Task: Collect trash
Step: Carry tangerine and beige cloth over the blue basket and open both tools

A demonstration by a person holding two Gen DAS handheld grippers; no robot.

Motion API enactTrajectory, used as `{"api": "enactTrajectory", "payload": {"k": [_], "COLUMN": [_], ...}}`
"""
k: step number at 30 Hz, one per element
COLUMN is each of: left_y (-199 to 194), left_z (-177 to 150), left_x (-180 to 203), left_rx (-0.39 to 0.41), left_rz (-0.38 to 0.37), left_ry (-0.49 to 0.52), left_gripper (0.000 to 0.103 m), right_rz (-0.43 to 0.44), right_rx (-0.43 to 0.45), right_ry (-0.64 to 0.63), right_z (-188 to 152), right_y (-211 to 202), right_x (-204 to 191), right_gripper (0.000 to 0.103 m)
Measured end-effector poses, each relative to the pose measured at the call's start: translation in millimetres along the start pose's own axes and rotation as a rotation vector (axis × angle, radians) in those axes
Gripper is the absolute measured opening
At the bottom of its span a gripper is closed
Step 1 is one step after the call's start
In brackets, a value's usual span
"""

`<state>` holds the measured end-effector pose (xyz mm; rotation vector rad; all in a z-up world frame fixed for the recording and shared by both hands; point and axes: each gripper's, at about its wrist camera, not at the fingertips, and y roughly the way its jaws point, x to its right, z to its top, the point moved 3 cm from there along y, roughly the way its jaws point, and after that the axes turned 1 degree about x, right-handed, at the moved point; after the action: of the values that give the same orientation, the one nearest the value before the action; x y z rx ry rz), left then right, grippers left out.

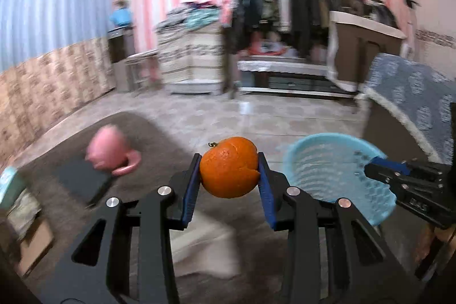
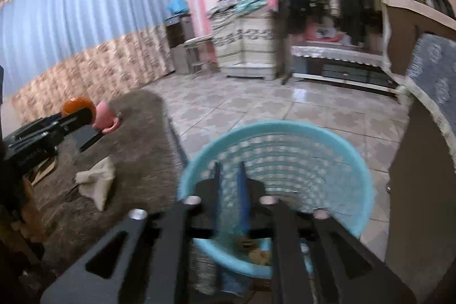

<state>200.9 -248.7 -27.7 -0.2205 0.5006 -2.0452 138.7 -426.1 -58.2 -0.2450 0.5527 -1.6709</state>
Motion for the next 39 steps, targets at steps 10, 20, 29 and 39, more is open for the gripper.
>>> {"api": "enactTrajectory", "payload": {"k": [10, 20, 29, 39], "left_y": [-34, -40, -19, 50], "left_z": [-41, -43, -13, 17], "left_x": [-112, -122, -55, 72], "left_rx": [-0.078, -0.071, -0.031, -0.033], "left_rz": [0.179, 0.169, 0.031, -0.195], "left_ry": [-0.155, -0.16, -0.083, 0.02], "left_gripper": [0.037, 0.037, 0.037, 0.037], "right_rz": [0.219, 0.205, 0.055, -0.185], "right_rx": [-0.165, -0.219, 0.027, 0.069], "right_ry": [-0.085, -0.197, -0.032, 0.081], "right_z": [-22, -42, 20, 21], "right_y": [71, 97, -1, -52], "right_x": [-119, -152, -40, 83], "right_gripper": [0.073, 0.007, 0.005, 0.005]}}
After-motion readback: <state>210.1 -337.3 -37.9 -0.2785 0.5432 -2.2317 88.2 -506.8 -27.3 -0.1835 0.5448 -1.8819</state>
